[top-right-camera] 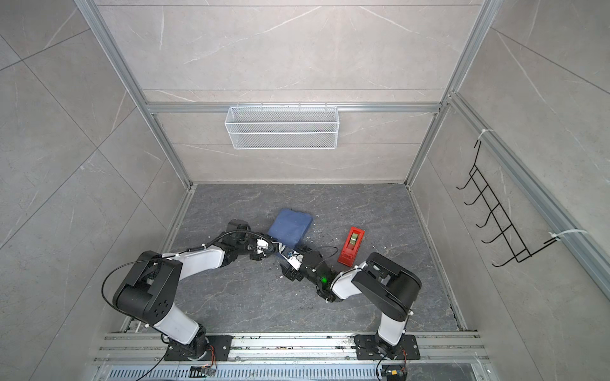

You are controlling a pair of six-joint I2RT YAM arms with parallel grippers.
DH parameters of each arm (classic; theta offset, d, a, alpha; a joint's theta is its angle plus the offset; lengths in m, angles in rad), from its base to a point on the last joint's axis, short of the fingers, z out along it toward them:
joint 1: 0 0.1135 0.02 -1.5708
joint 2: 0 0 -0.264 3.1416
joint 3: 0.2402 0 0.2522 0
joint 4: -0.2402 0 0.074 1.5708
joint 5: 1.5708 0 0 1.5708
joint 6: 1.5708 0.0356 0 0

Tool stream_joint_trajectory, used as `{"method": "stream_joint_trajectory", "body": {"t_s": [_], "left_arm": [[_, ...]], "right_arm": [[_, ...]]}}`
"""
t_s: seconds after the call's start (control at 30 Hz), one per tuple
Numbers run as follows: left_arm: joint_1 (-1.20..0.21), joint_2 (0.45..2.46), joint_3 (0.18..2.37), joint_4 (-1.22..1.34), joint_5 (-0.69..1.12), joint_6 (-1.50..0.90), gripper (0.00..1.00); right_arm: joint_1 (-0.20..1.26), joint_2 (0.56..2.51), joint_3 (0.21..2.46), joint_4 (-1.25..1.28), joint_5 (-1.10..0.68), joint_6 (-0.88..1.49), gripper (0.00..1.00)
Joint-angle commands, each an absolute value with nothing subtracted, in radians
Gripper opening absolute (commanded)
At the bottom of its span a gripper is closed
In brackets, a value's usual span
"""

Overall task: Wrap a gift box in wrapping paper
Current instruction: Fifth fold the wrapping paper around the gift box.

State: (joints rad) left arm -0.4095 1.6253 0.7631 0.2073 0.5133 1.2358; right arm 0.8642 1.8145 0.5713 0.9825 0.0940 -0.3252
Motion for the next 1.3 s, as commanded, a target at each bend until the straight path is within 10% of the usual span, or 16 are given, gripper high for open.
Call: {"method": "stream_joint_trajectory", "body": {"t_s": [0.0, 0.7, 1.03, 1.27], "left_arm": [[-0.424, 1.660, 0.753, 0.086, 0.525, 1.210, 0.46], [-0.425, 1.688, 0.755, 0.095, 0.525, 1.219, 0.46], [-0.425, 1.678, 0.754, 0.097, 0.522, 1.211, 0.46], [-0.425, 1.685, 0.756, 0.098, 0.522, 1.213, 0.46]], "right_arm": [[0.873, 1.889, 0.631, 1.184, 0.093, -0.413, 0.90], [0.826, 1.884, 0.684, 1.151, -0.056, -0.606, 1.00], [0.775, 1.936, 0.670, 1.101, -0.184, -0.555, 0.52], [0.764, 1.891, 0.694, 0.940, -0.229, -0.570, 0.55]]}}
